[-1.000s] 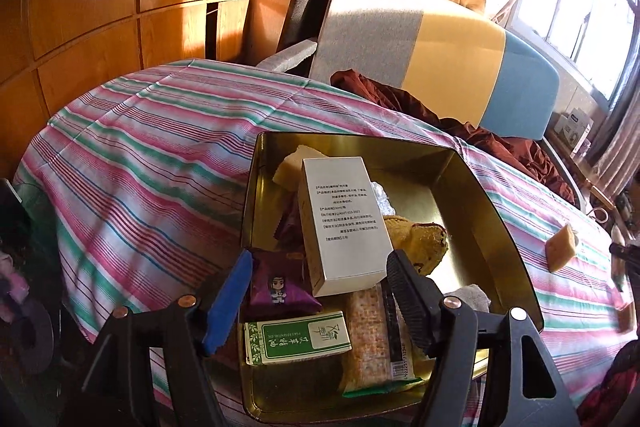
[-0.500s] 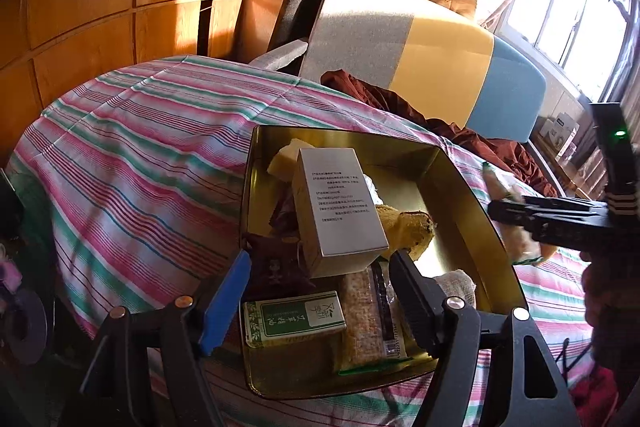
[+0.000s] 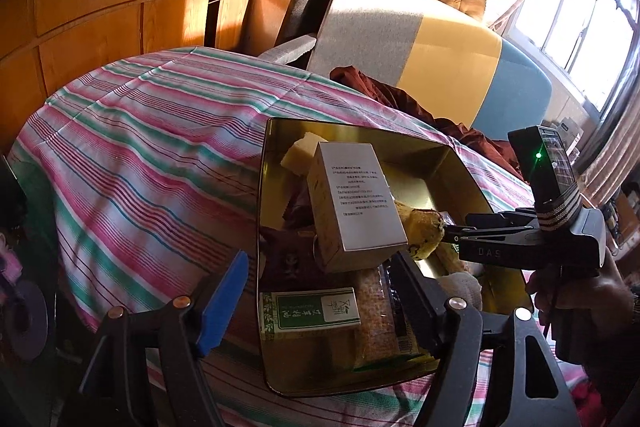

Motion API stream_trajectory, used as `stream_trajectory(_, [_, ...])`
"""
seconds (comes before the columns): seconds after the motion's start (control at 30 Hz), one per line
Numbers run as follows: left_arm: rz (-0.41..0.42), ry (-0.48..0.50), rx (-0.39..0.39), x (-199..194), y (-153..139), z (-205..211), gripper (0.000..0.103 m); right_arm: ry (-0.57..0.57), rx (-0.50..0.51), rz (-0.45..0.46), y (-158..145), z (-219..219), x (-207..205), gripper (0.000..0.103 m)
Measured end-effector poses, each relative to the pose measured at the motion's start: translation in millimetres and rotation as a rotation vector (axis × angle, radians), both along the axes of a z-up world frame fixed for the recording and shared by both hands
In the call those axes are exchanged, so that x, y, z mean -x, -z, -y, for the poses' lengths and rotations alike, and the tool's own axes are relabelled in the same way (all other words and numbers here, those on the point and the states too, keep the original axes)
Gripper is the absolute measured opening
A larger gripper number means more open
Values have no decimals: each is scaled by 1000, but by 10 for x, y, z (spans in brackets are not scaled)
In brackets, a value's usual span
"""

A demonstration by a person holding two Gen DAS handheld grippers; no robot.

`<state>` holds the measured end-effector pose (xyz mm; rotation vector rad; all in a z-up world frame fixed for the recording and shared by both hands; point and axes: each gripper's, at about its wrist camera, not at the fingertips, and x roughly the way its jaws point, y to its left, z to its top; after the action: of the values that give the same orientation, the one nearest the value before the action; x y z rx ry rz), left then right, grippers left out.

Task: Organize objects
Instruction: 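Carry WEIDAN cracker packet into gold tray and open right tool, then move both tools back from the tray toward the yellow sponge block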

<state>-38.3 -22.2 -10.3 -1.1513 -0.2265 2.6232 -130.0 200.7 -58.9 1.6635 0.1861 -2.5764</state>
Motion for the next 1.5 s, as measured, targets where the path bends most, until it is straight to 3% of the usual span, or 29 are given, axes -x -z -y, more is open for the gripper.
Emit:
stream_trajectory(0.17, [-20, 5, 27, -38, -37, -46, 75, 21, 26, -50, -162, -61, -180, 53])
stream_trajectory(0.3, [-28, 8, 43, -65, -72, -79, 76, 34, 37, -104, -320, -103, -371, 62])
stream_trajectory(0.4, [-45, 16, 56, -99, -124, -117, 77, 46, 40, -143, -430, -159, -499, 62])
stream_trajectory(0.7, [-96, 68, 96, -237, -275, -335, 79, 149, 51, -233, -698, -612, -846, 66])
stream_trajectory(0.9, [-108, 124, 110, -280, -333, -541, 83, 287, 42, -272, -817, -1166, -1012, 77])
stream_trajectory(1.17, [-115, 212, 134, -321, -375, -917, 87, 470, 23, -280, -851, -2070, -1235, 79])
stream_trajectory(1.37, [-113, 307, 151, -367, -391, -1302, 88, 706, -40, -311, -714, -2921, -1456, 80])
stream_trajectory(1.5, [-111, 389, 157, -400, -409, -1608, 88, 901, 46, -316, -470, -3421, -1779, 80])
